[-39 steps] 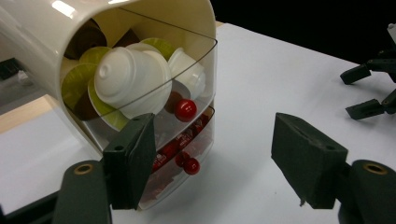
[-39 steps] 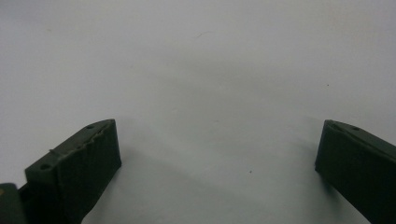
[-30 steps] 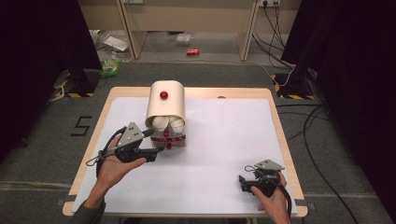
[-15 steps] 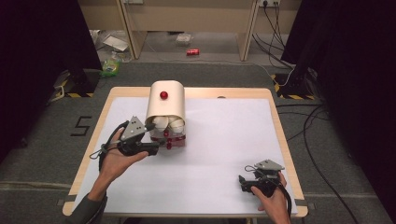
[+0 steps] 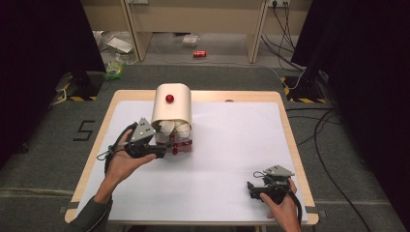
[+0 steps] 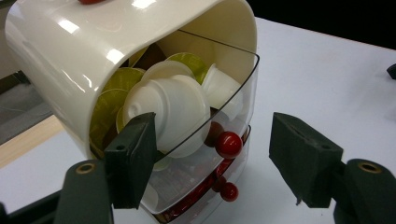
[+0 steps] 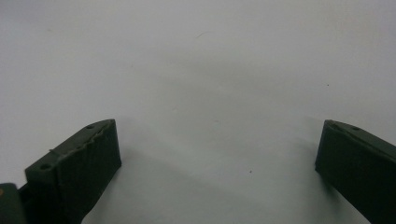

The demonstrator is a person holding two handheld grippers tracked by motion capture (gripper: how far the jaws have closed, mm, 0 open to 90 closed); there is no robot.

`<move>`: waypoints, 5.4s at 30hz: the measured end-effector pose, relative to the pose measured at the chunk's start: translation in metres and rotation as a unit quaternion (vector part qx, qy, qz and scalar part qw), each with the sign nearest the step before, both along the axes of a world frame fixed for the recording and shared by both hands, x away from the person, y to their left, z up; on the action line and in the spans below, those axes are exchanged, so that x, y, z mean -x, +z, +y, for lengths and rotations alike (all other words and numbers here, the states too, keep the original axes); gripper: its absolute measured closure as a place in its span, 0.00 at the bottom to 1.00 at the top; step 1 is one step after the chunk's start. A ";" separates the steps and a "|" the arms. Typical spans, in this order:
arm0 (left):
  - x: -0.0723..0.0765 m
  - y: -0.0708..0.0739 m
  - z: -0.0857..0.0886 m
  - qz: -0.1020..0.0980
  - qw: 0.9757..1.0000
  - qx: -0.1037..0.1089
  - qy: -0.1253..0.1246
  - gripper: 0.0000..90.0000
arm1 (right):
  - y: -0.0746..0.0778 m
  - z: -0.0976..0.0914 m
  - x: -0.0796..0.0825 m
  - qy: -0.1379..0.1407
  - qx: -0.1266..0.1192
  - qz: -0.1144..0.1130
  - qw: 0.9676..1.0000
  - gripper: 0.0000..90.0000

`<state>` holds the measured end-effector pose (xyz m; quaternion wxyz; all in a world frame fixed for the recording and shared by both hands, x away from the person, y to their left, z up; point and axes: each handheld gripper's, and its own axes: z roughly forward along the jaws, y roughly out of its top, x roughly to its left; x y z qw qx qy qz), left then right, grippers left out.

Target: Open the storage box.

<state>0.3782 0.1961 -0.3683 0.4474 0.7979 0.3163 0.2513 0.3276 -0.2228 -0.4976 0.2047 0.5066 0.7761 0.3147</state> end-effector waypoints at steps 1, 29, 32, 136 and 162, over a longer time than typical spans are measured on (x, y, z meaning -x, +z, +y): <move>0.000 0.000 0.001 0.000 1.000 0.001 0.001 0.38 | 0.000 0.000 0.000 0.001 0.000 0.000 1.000 0.00; 0.010 0.006 0.001 0.008 1.000 -0.004 -0.011 0.48 | 0.000 0.000 0.000 0.001 0.001 -0.001 1.000 0.00; 0.013 0.007 0.000 0.010 1.000 -0.009 -0.015 0.48 | 0.000 0.000 0.000 0.002 0.001 -0.001 1.000 0.00; 0.079 -0.010 0.011 0.034 0.998 0.013 -0.046 0.44 | 0.000 0.000 0.000 0.000 0.000 0.000 1.000 0.00; 0.065 0.004 0.019 0.015 0.999 0.030 -0.018 0.41 | 0.000 0.000 0.000 0.000 -0.001 0.001 1.000 0.00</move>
